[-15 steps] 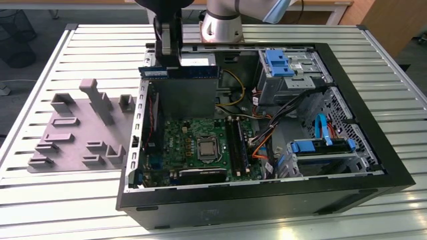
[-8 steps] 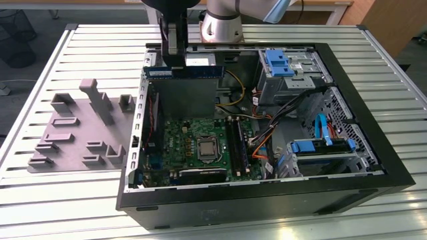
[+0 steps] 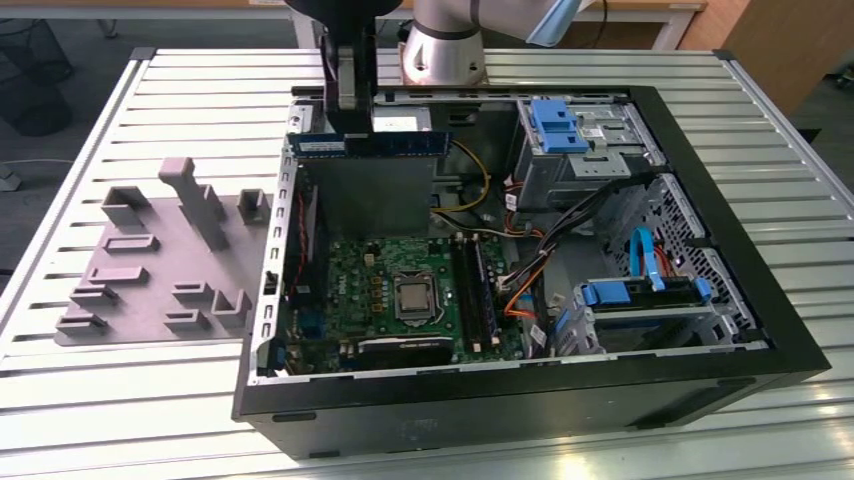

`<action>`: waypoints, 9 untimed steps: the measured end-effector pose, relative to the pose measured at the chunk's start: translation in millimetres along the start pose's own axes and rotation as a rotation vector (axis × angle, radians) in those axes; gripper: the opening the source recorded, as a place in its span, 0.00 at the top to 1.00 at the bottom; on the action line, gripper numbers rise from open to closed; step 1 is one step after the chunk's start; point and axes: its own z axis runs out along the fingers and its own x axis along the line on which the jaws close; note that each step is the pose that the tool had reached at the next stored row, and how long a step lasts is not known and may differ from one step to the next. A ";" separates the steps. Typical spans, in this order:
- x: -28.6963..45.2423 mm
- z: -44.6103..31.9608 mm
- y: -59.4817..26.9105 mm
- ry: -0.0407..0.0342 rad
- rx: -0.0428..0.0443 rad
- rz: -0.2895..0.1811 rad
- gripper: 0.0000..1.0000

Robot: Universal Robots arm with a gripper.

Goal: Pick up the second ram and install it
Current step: 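Pick up the second ram and move it above second insertion slot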

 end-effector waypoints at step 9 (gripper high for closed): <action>-0.1 0.0 -6.4 0.0000 0.0000 0.000 0.86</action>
